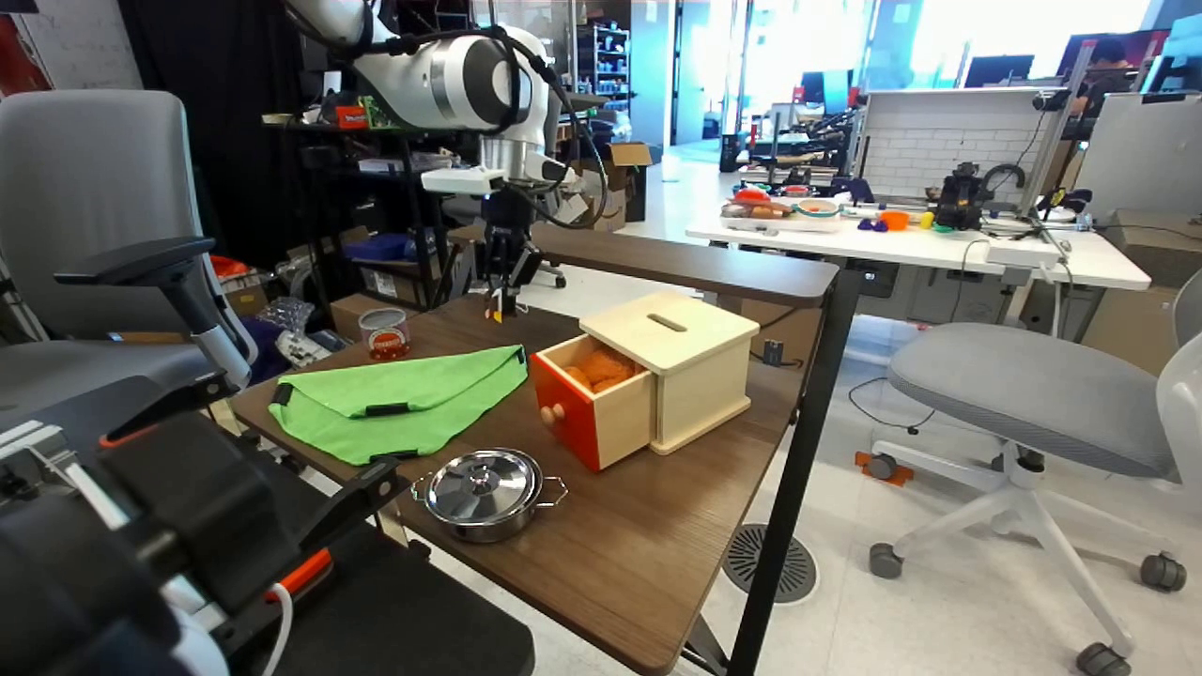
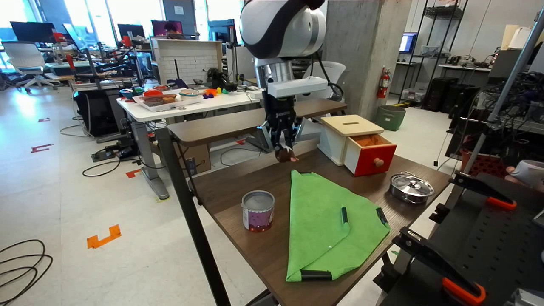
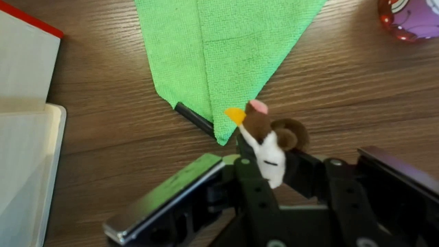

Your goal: Move the brown bear backward to the left

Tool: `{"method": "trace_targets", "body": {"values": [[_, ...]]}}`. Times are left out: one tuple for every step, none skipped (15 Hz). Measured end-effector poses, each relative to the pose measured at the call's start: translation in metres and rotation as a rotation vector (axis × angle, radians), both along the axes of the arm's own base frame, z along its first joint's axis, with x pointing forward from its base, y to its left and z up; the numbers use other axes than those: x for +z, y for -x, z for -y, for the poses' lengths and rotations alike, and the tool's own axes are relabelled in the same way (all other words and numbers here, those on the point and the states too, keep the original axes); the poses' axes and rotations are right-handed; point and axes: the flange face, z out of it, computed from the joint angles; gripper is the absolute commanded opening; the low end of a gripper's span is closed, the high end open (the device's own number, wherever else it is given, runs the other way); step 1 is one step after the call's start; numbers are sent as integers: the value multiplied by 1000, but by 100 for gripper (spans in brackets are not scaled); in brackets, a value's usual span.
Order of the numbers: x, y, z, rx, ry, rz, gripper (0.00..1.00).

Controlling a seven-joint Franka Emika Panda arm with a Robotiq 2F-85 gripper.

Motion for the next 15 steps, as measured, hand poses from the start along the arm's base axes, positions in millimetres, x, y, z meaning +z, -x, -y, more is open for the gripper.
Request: {"method": "trace_targets", "body": {"values": [[-3,-2,1,-10,6,5,4],[-6,-4,1,-20,11,9,4],[-10,-5,1,-30,16,12,4],[-13,-7,2,-38,21,15,4],[-17,-7,3,-44,26,16,4],[-21,-8,3,-52,30,17,4],[-25,-9,5,-59,35,17,4],[-29,-9,6,-64,40,18,4],[-33,-9,6,-69,47,18,42],[-36,-9,6,-72,53,18,44],[-39,-9,5,-72,59,18,49],[-41,-8,5,-69,66,17,57],[-42,-8,4,-67,74,18,63],[-42,-8,3,-66,83,20,70],[-41,-9,3,-69,88,23,78]]}}
